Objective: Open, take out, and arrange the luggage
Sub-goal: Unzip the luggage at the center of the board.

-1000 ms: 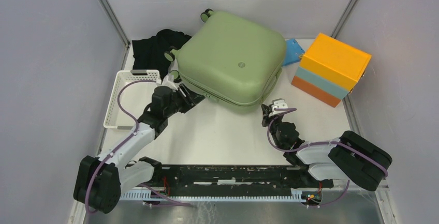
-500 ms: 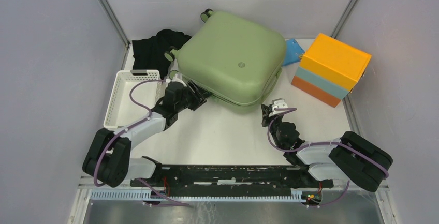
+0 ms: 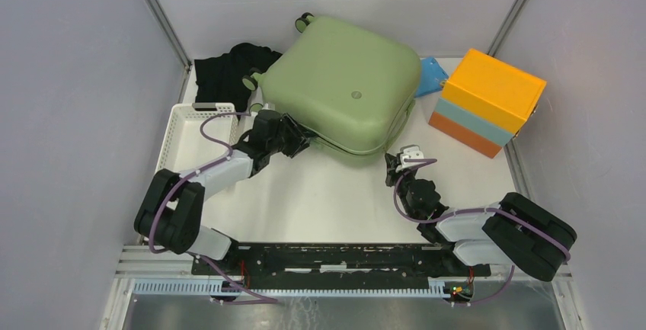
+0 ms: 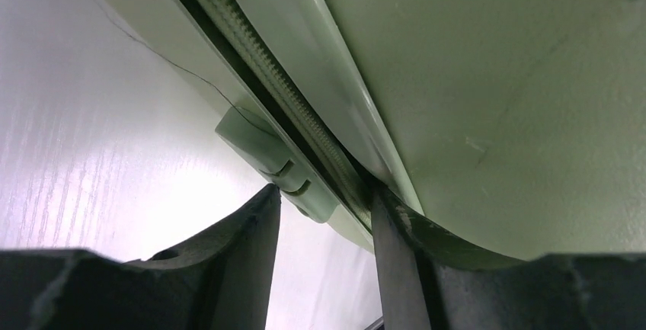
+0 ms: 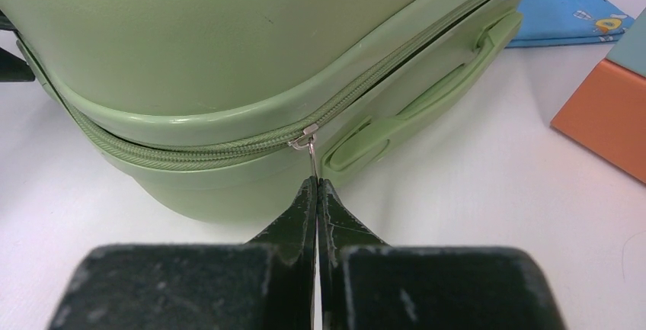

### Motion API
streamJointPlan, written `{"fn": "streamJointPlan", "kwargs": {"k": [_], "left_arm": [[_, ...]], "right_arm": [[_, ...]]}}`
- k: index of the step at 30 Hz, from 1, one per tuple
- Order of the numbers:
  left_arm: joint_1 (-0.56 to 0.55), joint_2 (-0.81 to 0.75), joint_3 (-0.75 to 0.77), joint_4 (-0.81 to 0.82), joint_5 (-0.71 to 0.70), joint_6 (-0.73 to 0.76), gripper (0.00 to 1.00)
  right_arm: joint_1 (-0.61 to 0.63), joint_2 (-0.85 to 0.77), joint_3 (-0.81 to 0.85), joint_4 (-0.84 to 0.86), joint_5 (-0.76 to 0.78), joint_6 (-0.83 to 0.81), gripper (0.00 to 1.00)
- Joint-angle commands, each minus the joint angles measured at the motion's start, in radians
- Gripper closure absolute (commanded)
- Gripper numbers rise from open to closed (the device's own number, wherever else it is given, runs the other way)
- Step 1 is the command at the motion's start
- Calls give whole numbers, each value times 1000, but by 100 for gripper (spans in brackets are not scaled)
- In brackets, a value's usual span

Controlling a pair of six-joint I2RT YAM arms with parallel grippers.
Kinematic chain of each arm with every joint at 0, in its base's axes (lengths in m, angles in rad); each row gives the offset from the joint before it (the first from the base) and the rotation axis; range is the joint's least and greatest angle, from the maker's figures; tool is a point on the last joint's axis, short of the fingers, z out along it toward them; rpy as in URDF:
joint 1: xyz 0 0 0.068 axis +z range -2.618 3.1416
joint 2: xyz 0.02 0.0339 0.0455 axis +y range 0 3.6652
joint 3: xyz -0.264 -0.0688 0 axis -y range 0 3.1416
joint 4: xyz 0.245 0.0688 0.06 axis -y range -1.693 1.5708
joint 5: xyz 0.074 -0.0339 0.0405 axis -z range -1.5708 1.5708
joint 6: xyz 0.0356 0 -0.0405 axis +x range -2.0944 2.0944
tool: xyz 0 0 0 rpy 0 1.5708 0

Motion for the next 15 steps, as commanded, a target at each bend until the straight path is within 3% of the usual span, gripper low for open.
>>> {"fn": "streamJointPlan", "kwargs": {"k": [1,9,11,15], "left_arm": [[-8,66,87,-114,-95,-30,43],[-15,91,109,-181,-152,-66,45],[-15,99,122,-197,-164,-62,65],[-15,100,146,-232,-181,-11,79]], "right_arm": [[-13,9,-17,-11,44,3,100],[-13,-1,-18,-12,65,-14,100],[-14,-10,-20,-19,80,-24,100],[-39,-35,-29,-37,93,-28,100]]}}
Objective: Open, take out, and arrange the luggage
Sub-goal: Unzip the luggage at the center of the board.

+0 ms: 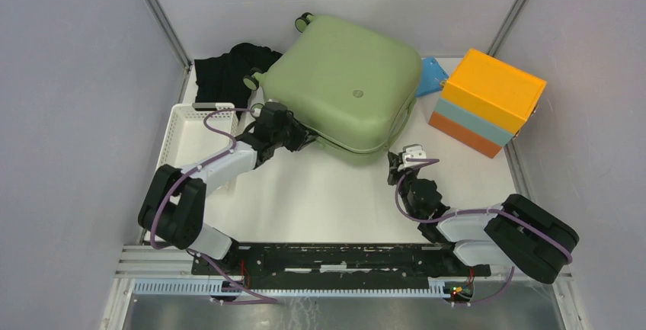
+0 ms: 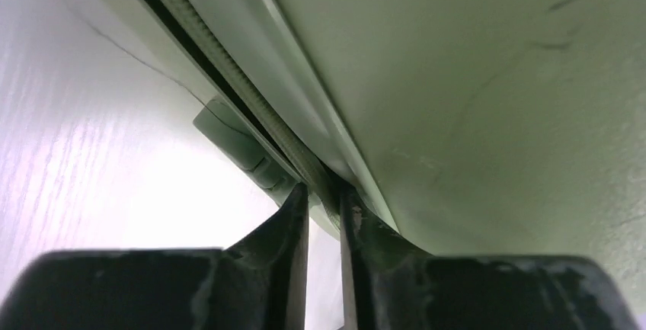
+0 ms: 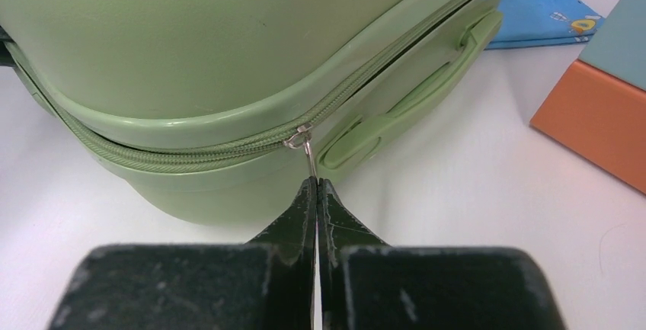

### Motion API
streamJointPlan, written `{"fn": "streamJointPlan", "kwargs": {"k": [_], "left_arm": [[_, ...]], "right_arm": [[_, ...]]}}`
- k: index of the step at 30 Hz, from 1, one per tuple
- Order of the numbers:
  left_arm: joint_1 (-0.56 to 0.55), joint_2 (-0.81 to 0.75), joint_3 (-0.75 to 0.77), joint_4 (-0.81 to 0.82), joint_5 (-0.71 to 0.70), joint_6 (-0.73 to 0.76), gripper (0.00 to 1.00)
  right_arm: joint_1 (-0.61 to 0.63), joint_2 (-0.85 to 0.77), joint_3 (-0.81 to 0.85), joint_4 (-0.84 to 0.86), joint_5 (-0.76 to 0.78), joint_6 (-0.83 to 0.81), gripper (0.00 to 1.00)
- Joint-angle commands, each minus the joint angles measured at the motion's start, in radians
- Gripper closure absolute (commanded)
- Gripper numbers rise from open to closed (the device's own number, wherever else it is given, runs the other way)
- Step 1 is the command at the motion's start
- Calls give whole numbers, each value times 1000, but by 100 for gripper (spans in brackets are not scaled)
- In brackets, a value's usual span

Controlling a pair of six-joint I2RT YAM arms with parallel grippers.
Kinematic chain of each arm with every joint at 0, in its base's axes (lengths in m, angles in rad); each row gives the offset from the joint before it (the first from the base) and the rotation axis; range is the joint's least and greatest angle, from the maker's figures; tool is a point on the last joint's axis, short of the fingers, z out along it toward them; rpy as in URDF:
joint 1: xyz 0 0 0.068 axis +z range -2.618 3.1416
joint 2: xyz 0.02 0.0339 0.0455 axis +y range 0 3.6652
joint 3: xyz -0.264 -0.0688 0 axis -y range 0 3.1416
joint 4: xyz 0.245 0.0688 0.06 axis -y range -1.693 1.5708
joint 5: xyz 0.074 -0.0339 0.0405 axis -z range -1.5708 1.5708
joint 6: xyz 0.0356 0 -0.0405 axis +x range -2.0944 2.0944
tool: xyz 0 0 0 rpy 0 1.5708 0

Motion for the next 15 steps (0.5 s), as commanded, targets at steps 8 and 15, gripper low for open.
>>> {"fn": "streamJointPlan", "kwargs": {"k": [8,15], "left_arm": [[6,-10,-7,-115,-239,165,87],[9,-50,-35,-146,-268,219,89]], "right_arm": [[-80,-55,-42,-58,44,-19,100],[-99,-54,-39,-56,16,-24,100]]}}
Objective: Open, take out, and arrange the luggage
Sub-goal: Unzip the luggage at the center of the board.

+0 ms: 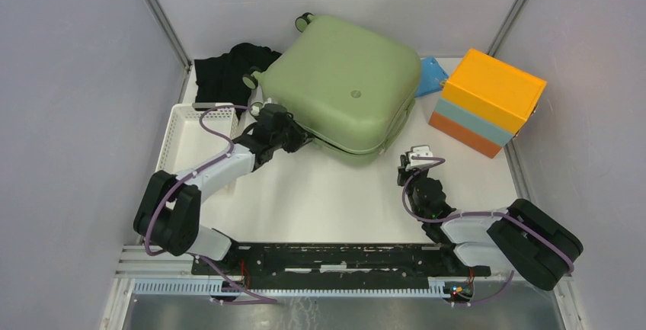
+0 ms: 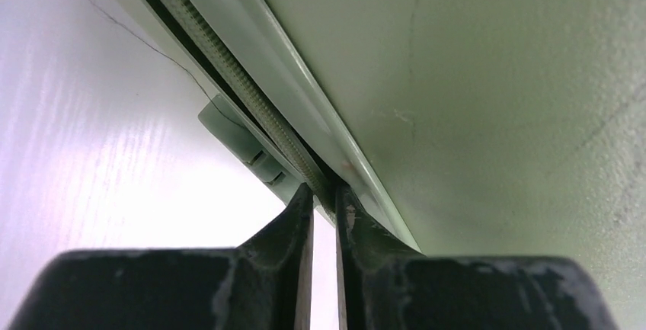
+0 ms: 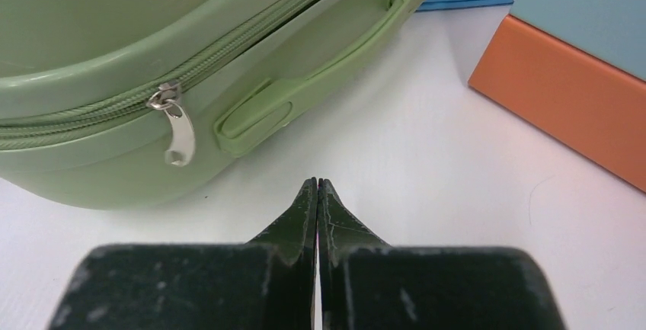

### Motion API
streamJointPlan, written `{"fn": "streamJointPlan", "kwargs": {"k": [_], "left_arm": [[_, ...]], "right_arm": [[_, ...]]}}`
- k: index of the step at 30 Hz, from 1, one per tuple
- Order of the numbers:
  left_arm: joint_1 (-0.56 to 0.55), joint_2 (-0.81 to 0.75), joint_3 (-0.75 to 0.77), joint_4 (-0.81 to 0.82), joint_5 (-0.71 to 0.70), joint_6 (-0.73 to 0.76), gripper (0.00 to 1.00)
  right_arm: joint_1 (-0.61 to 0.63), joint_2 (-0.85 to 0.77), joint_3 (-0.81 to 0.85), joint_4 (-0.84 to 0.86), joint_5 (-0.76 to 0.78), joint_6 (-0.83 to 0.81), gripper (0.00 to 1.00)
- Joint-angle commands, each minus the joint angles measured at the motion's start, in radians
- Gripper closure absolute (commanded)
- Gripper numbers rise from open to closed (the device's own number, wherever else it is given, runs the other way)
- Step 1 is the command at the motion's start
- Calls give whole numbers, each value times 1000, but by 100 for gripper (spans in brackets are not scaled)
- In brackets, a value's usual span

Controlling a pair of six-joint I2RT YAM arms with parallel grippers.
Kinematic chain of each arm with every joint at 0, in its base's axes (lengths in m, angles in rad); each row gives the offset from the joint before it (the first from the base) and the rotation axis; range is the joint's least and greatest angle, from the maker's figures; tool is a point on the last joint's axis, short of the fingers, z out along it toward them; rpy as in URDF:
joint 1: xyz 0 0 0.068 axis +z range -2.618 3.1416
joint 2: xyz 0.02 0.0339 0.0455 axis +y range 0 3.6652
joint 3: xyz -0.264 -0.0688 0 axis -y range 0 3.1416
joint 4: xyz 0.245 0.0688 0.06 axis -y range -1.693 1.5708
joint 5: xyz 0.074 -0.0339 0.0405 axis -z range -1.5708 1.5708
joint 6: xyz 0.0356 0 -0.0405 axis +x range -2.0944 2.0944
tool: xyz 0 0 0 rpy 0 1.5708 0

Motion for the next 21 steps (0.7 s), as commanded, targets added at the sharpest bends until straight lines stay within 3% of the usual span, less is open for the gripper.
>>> {"fn": "streamJointPlan", "kwargs": {"k": [1,3,4,5,7,10,15,21], "left_arm": [[31,-22,-47,-115,-194,136,89],[30,-39,-52,-120,-198,148,89],[31,-46,-54,-125,-200,154,89],[31,-55,-55,-131,-204,160,89],[31,-70,-55,-143,-212,174,90],[33,-97,-54,-168,-228,199,90],[34,-136,-58,-183,-240,236,90],[34,-155,-64,-189,-223,261,90]], "right_arm": [[-10,-14,-8,46,-25,-17,100],[-12,-29,-36,113,-116,-34,100],[-14,-37,-39,124,-169,-42,95],[-14,-43,-39,125,-211,-53,85],[-14,-57,-39,120,-304,-58,57],[-15,-85,-39,105,-422,-92,33],[-14,-69,-63,135,-536,-144,25],[-50,15,-3,169,-578,-148,28]]}}
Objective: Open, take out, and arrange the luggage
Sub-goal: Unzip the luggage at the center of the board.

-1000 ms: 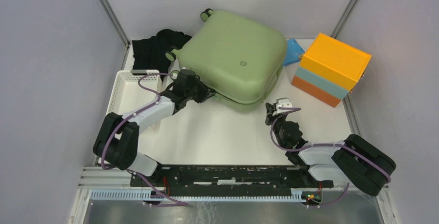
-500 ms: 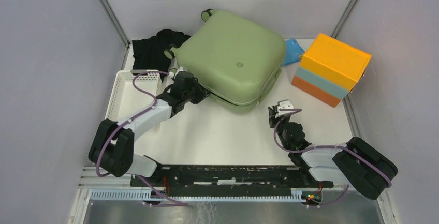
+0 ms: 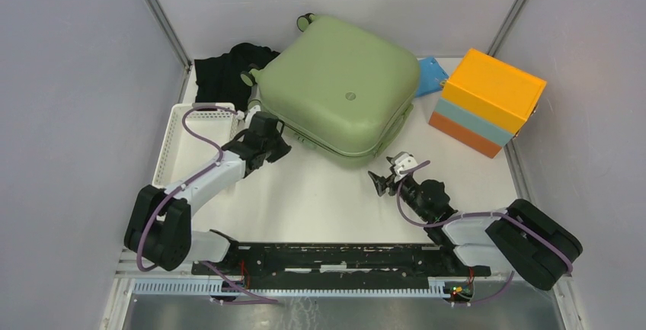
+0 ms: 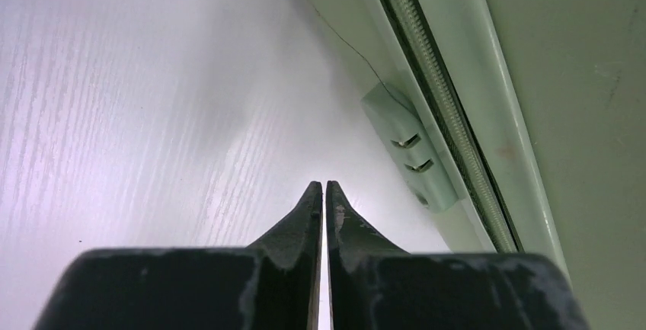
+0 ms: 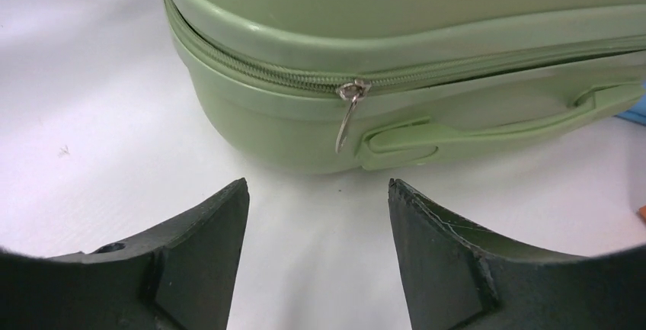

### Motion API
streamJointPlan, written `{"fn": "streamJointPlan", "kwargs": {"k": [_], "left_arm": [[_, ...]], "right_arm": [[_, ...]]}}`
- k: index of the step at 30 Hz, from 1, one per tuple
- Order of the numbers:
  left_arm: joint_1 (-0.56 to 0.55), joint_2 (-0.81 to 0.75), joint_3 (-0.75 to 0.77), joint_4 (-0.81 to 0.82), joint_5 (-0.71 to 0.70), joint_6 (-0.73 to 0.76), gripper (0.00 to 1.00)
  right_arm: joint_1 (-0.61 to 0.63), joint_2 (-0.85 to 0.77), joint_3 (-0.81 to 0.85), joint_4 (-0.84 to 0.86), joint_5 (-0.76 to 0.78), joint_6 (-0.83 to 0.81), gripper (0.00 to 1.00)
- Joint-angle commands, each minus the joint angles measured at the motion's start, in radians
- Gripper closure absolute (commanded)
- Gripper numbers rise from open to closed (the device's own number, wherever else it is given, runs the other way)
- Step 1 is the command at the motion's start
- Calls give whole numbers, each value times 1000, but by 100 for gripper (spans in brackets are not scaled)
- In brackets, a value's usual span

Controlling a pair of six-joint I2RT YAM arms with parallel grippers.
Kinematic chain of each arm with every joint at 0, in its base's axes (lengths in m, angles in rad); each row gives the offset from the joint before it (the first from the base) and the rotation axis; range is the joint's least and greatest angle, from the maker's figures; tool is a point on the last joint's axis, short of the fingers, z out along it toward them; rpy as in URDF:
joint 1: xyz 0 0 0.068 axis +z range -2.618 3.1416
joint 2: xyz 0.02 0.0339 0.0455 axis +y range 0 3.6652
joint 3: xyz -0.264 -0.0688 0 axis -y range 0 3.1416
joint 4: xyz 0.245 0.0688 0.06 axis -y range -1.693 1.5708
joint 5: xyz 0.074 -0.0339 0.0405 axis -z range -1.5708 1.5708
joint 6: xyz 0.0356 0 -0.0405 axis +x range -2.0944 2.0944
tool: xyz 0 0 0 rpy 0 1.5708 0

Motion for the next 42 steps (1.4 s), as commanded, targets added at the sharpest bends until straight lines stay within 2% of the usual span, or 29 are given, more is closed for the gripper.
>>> {"fn": "streamJointPlan", "kwargs": {"k": [1,5,9,10,14,18,21,30,42], "left_arm": [[1,-50,0,-11,-25,72,90],[1,-81,-14,-4,3,82,90],[1,-138,-43,59,106,97,88],[1,-156,-57,91,140,101,85],[0,-222,-122,219,269,89,62],[-1,-232,-145,283,318,57,53],[-2,-223,-148,303,336,45,53],[-3,-195,-157,349,354,26,52],[-31,-134,-170,452,387,-20,52]], "right_arm": [[-44,30,25,98,-64,2,28],[-94,11,13,104,-105,11,29],[-149,27,19,146,-169,11,30],[-163,43,27,159,-191,12,31],[-204,109,76,211,-277,24,38],[-218,162,121,233,-332,37,42],[-216,187,146,231,-343,40,46],[-216,206,170,178,-339,30,67],[-217,198,160,120,-275,5,60]]}}
